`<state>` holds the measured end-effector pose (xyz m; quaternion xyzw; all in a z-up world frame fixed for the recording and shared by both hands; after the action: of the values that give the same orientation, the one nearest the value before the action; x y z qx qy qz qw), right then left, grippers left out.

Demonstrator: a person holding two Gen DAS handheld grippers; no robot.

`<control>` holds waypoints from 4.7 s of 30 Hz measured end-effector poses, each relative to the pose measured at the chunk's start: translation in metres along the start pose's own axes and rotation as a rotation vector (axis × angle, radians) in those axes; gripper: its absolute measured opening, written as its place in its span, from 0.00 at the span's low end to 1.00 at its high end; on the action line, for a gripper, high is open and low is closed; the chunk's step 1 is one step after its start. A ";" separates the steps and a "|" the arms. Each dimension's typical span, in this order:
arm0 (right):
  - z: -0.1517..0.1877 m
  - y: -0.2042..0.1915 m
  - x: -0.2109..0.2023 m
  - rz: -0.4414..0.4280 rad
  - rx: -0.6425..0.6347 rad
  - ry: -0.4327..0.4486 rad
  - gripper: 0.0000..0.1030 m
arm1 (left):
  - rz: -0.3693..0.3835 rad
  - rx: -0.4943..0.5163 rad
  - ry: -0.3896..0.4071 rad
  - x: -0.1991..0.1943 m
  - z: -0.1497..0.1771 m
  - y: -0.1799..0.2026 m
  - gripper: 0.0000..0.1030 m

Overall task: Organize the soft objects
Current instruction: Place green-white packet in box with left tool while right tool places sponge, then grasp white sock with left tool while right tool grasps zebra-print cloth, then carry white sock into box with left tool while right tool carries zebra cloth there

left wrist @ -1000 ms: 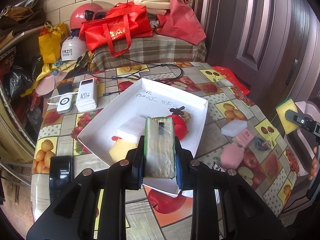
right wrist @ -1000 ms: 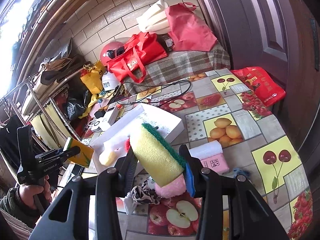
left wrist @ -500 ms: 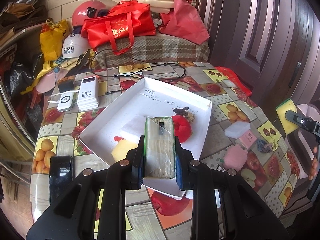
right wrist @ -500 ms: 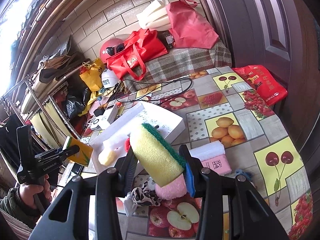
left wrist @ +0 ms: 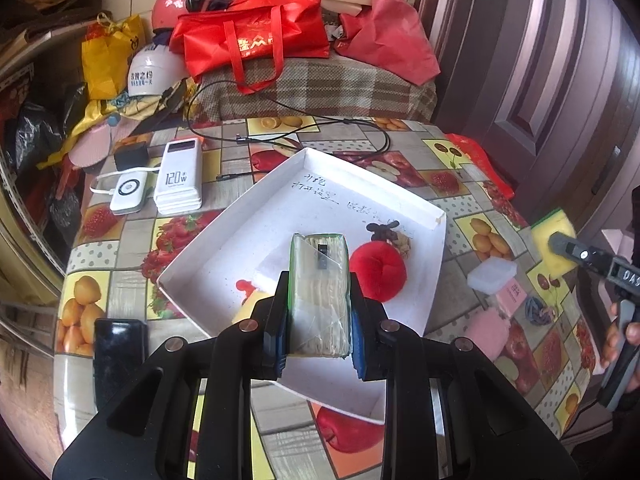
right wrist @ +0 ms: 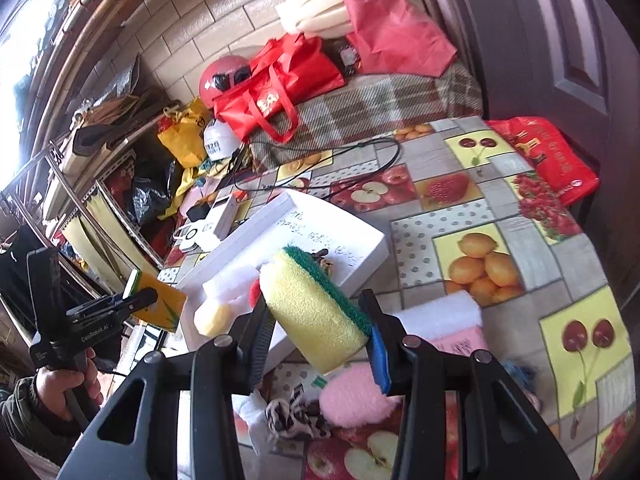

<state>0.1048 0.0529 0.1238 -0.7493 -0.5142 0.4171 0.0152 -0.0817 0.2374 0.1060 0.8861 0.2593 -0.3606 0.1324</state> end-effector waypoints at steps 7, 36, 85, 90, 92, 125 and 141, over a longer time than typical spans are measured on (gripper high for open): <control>-0.015 -0.014 0.072 -0.005 -0.004 -0.109 0.41 | 0.012 -0.024 -0.063 0.050 -0.020 -0.010 0.23; -0.035 -0.024 0.119 0.015 -0.025 -0.018 1.00 | 0.037 0.045 0.018 0.067 -0.018 -0.004 1.00; 0.127 0.080 -0.059 0.164 0.104 -0.115 0.27 | 0.283 0.132 -0.366 0.074 0.114 0.155 0.70; 0.131 0.082 -0.065 0.168 0.106 -0.112 0.28 | 0.275 0.154 -0.347 0.089 0.101 0.166 0.50; 0.130 0.082 -0.067 0.168 0.104 -0.108 0.28 | 0.284 0.208 -0.344 0.087 0.104 0.173 0.39; 0.042 0.007 -0.070 0.027 -0.026 0.104 0.28 | 0.067 0.140 0.043 -0.046 0.026 0.082 0.39; 0.046 0.010 -0.066 0.034 -0.019 0.088 0.28 | 0.070 0.134 0.041 -0.043 0.026 0.079 0.39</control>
<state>0.0744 -0.0221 0.1297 -0.7756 -0.5041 0.3791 0.0238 -0.0789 0.1455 0.1221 0.9088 0.2060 -0.3539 0.0800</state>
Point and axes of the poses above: each gripper's, at about its wrist camera, not at the fingertips, and x roughly the way its jaws point, y to its right, z to its underside, the point moved 5 cm from there along x, roughly the way its jaws point, and after that the axes turned 9 degrees about x, right-handed, at the moved point
